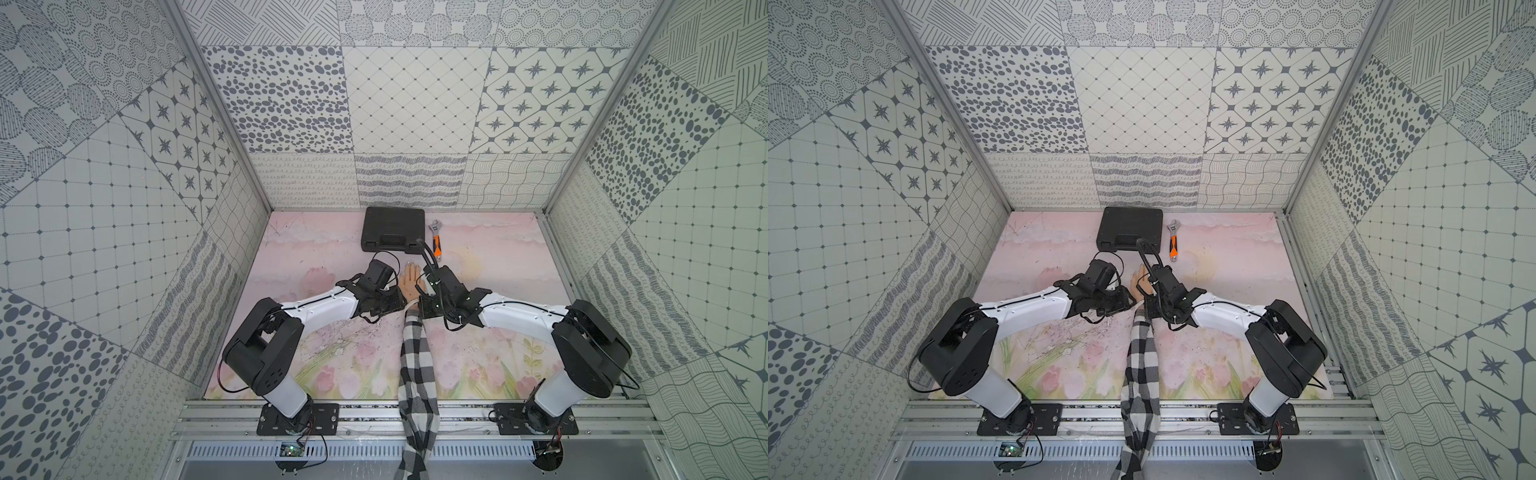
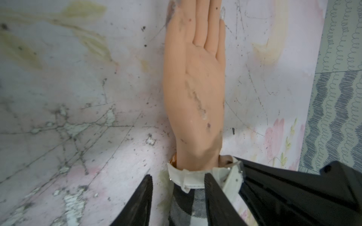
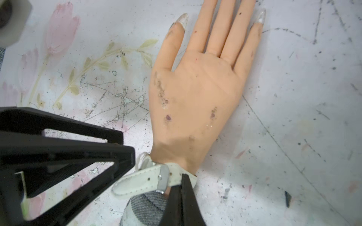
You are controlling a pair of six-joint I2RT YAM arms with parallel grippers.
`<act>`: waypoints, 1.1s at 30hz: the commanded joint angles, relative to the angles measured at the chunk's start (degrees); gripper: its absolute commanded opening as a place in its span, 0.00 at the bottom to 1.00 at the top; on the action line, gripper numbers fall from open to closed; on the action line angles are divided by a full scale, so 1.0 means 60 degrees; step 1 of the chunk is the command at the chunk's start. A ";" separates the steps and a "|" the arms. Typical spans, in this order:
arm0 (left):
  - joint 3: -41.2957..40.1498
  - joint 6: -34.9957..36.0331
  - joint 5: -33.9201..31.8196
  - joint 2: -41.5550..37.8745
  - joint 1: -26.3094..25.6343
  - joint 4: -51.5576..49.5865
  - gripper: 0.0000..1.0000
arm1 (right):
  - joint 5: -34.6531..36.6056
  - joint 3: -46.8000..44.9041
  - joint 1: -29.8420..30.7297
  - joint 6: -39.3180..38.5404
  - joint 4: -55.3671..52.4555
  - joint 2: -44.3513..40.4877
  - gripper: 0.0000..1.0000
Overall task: Take off the watch
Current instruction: Untie the watch from the hand.
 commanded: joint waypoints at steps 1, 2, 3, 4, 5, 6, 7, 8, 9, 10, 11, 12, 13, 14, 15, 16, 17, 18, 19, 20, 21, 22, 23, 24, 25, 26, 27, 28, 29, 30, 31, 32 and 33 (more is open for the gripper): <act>-0.0319 0.0236 -0.0178 -0.0306 0.0137 -0.0425 0.44 | -0.0039 -0.0167 -0.0102 0.0256 0.0808 -0.0304 0.00; -0.0356 0.0227 -0.0154 -0.0320 0.0140 -0.0386 0.44 | -0.0058 -0.0185 -0.0109 0.0286 0.0871 -0.0325 0.00; -0.0355 0.0195 -0.0147 -0.0316 0.0141 -0.0393 0.44 | -0.0152 -0.0233 -0.0114 0.0296 0.0986 -0.0347 0.00; -0.0365 0.0179 -0.0131 -0.0306 0.0145 -0.0376 0.44 | -0.0271 -0.0298 -0.0116 0.0279 0.1170 -0.0390 0.04; -0.0373 0.0170 -0.0125 -0.0297 0.0136 -0.0340 0.44 | -0.0272 -0.0317 -0.0125 0.0274 0.1261 -0.0424 0.11; -0.0390 0.0156 -0.0118 -0.0291 0.0143 -0.0301 0.44 | -0.0239 -0.0296 -0.0121 0.0296 0.1244 -0.0420 0.18; -0.0392 0.0140 -0.0107 -0.0291 0.0143 -0.0286 0.44 | -0.0171 -0.0256 -0.0117 0.0292 0.1208 -0.0404 0.22; -0.0384 0.0122 -0.0103 -0.0295 0.0137 -0.0252 0.44 | -0.0139 -0.0232 -0.0114 0.0289 0.1213 -0.0366 0.23; -0.0396 0.0111 -0.0086 -0.0294 0.0138 -0.0235 0.44 | -0.0131 -0.0190 -0.0139 0.0275 0.1191 -0.0320 0.26; -0.0405 0.0095 -0.0072 -0.0277 0.0141 -0.0219 0.44 | -0.0131 -0.0150 -0.0132 0.0271 0.1178 -0.0248 0.27; -0.0405 0.0085 -0.0070 -0.0291 0.0131 -0.0201 0.44 | -0.0163 -0.0107 -0.0139 0.0274 0.1198 -0.0168 0.27; -0.0416 0.0073 -0.0070 -0.0292 0.0140 -0.0183 0.44 | -0.0199 -0.0069 -0.0132 0.0267 0.1216 -0.0114 0.28; -0.0427 0.0074 -0.0069 -0.0319 0.0145 -0.0175 0.44 | -0.0228 -0.0034 -0.0138 0.0278 0.1233 -0.0051 0.28; -0.0446 0.0066 -0.0082 -0.0330 0.0137 -0.0162 0.44 | -0.0273 -0.0017 -0.0136 0.0287 0.1274 0.0017 0.28; -0.0461 0.0044 -0.0088 -0.0335 0.0142 -0.0149 0.44 | -0.0292 -0.0014 -0.0140 0.0294 0.1312 0.0045 0.28; -0.0481 0.0049 -0.0090 -0.0356 0.0143 -0.0138 0.44 | -0.0320 0.0021 -0.0140 0.0303 0.1330 0.0102 0.28; -0.0503 0.0034 -0.0084 -0.0357 0.0144 -0.0123 0.44 | -0.0344 0.0064 -0.0134 0.0285 0.1337 0.0159 0.28; -0.0520 0.0032 -0.0085 -0.0350 0.0134 -0.0104 0.44 | -0.0355 0.0122 -0.0128 0.0268 0.1337 0.0211 0.28; -0.0522 0.0018 -0.0083 -0.0364 0.0134 -0.0091 0.44 | -0.0400 0.0193 -0.0126 0.0263 0.1359 0.0278 0.28; -0.0524 0.0017 -0.0081 -0.0357 0.0135 -0.0072 0.44 | -0.0449 0.0272 -0.0125 0.0233 0.1367 0.0349 0.28; -0.0539 0.0009 -0.0082 -0.0353 0.0142 -0.0058 0.44 | -0.0454 0.0350 -0.0101 0.0202 0.1340 0.0410 0.28; -0.0539 -0.0006 -0.0085 -0.0363 0.0135 -0.0029 0.44 | -0.0454 0.0425 -0.0083 0.0173 0.1325 0.0483 0.27; -0.0524 -0.0022 -0.0081 -0.0358 0.0143 -0.0029 0.44 | -0.0501 0.0488 -0.0074 0.0159 0.1315 0.0543 0.23; -0.0517 -0.0044 -0.0093 -0.0378 0.0144 -0.0029 0.44 | -0.0538 0.0516 -0.0078 0.0128 0.1308 0.0567 0.18; -0.0484 -0.0026 -0.0097 -0.0395 0.0143 -0.0040 0.44 | -0.0540 0.0521 -0.0071 0.0106 0.1310 0.0556 0.12; -0.0440 -0.0011 -0.0111 -0.0432 0.0144 -0.0081 0.44 | -0.0538 0.0492 -0.0052 0.0091 0.1310 0.0524 0.06; -0.0401 0.0006 -0.0132 -0.0464 0.0146 -0.0126 0.44 | -0.0538 0.0467 -0.0059 0.0073 0.1293 0.0460 0.01; -0.0342 0.0019 -0.0167 -0.0509 0.0145 -0.0180 0.44 | -0.0516 0.0437 -0.0054 0.0030 0.1258 0.0363 0.00; -0.0306 0.0039 -0.0190 -0.0566 0.0174 -0.0229 0.44 | -0.0463 0.0389 -0.0063 -0.0024 0.1229 0.0234 0.00; -0.0265 0.0048 -0.0211 -0.0608 0.0187 -0.0262 0.44 | -0.0395 0.0345 -0.0057 -0.0067 0.1182 0.0114 0.00; -0.0218 0.0047 -0.0213 -0.0676 0.0234 -0.0288 0.45 | -0.0307 0.0285 -0.0052 -0.0111 0.1148 -0.0055 0.00; -0.0165 0.0040 -0.0211 -0.0761 0.0267 -0.0315 0.45 | -0.0236 0.0215 -0.0052 -0.0143 0.1154 -0.0236 0.00; -0.0107 0.0043 -0.0216 -0.0821 0.0301 -0.0344 0.45 | -0.0220 0.0155 -0.0058 -0.0189 0.1154 -0.0391 0.00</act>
